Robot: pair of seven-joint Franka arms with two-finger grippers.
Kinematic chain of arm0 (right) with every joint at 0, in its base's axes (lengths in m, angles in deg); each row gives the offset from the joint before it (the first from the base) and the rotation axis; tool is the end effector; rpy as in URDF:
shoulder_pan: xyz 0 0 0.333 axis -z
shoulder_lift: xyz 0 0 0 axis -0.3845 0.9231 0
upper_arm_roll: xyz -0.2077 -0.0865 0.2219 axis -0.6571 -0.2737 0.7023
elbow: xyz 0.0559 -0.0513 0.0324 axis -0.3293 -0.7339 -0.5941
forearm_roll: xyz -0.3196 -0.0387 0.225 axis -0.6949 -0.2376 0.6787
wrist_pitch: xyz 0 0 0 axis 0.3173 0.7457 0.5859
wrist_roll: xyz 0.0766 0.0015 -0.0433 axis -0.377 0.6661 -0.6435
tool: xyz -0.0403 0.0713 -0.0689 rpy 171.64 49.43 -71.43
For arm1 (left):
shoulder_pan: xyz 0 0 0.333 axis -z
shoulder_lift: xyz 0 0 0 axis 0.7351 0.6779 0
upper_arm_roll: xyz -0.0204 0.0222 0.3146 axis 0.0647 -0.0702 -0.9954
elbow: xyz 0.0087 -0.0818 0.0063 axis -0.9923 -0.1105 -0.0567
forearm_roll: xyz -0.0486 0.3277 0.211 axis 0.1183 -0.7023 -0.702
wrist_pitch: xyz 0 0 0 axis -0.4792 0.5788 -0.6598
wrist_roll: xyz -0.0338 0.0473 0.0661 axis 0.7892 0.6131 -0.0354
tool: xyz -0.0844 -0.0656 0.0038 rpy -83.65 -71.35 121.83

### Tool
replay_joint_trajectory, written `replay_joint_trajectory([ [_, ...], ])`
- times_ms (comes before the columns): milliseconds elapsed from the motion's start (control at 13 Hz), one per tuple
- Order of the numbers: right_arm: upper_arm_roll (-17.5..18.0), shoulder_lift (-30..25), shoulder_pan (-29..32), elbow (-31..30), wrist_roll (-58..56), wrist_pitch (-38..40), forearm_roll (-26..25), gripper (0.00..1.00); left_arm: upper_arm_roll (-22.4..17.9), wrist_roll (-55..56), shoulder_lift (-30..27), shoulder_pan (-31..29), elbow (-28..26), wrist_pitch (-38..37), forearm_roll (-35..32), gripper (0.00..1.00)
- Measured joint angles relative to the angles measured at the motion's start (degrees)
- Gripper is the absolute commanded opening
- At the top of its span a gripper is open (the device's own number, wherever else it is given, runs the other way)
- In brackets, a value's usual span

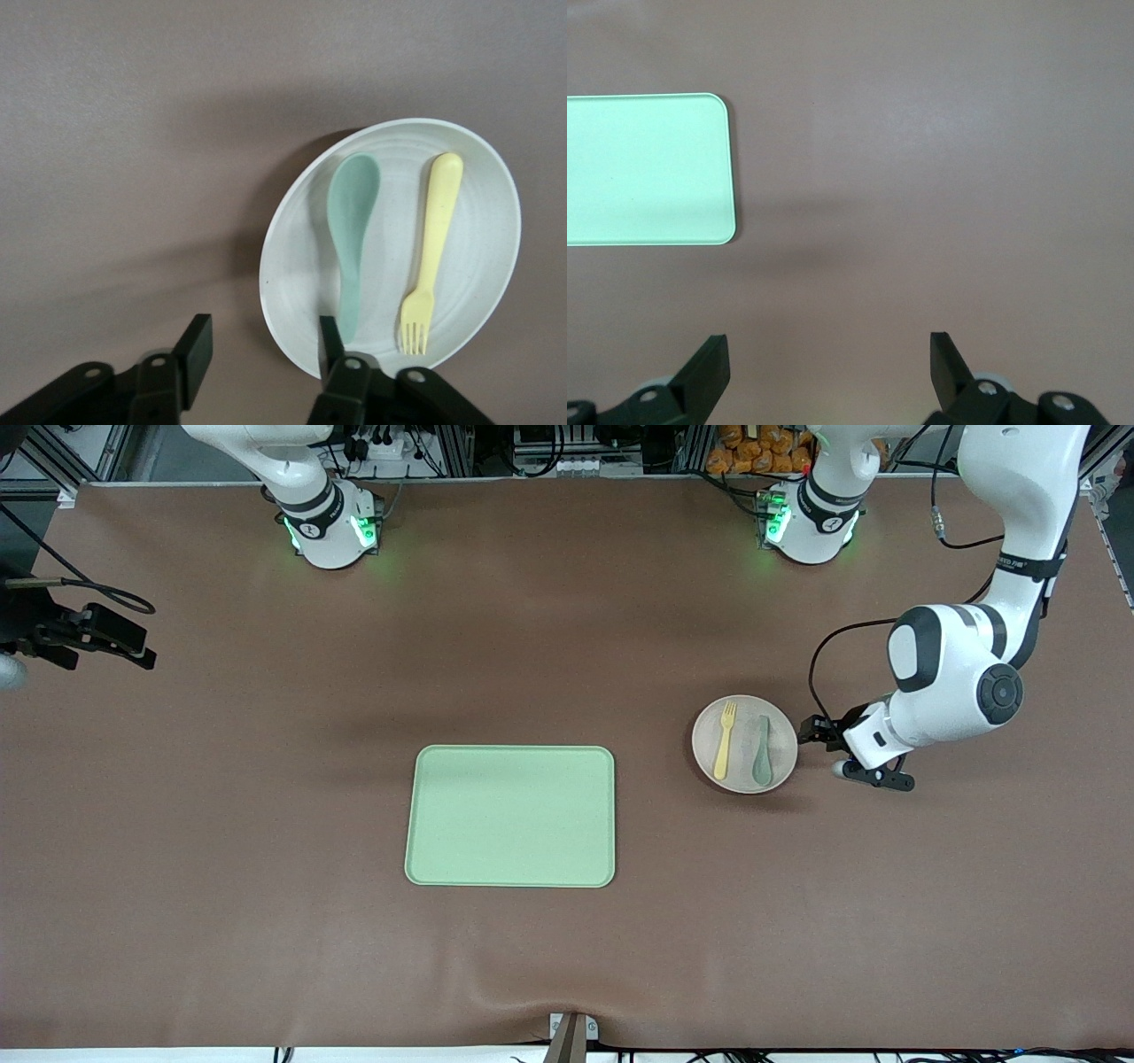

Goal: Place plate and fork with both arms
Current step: 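Grasp the plate rim with the left gripper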

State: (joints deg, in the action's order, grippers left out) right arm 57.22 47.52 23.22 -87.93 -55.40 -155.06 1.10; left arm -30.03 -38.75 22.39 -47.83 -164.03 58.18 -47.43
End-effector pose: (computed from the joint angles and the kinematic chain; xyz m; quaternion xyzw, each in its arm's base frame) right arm 0.5566 0.0048 0.6395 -0.9995 0.0125 0.0201 0.0188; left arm 0.5461 -0.0635 0.2512 0.9855 -0.0901 -0.0769 0.1212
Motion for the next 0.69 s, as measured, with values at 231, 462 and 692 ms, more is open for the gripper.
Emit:
replay_joint_trajectory([
  [231,0.00,0.03,0.00,0.00,0.00,0.00,0.00,1.00,0.21,-0.10,0.82,0.05,-0.56,1.54,0.92,0.54],
  [462,0.00,0.13,0.00,-0.02,0.00,0.00,0.00,1.00,0.82,-0.11,2.73,0.13,-1.80,6.22,1.08,0.51],
  [692,0.00,0.56,0.00,-0.02,0.00,0.00,0.00,1.00,1.48,-0.11,4.64,0.14,-2.00,8.20,1.09,0.43],
])
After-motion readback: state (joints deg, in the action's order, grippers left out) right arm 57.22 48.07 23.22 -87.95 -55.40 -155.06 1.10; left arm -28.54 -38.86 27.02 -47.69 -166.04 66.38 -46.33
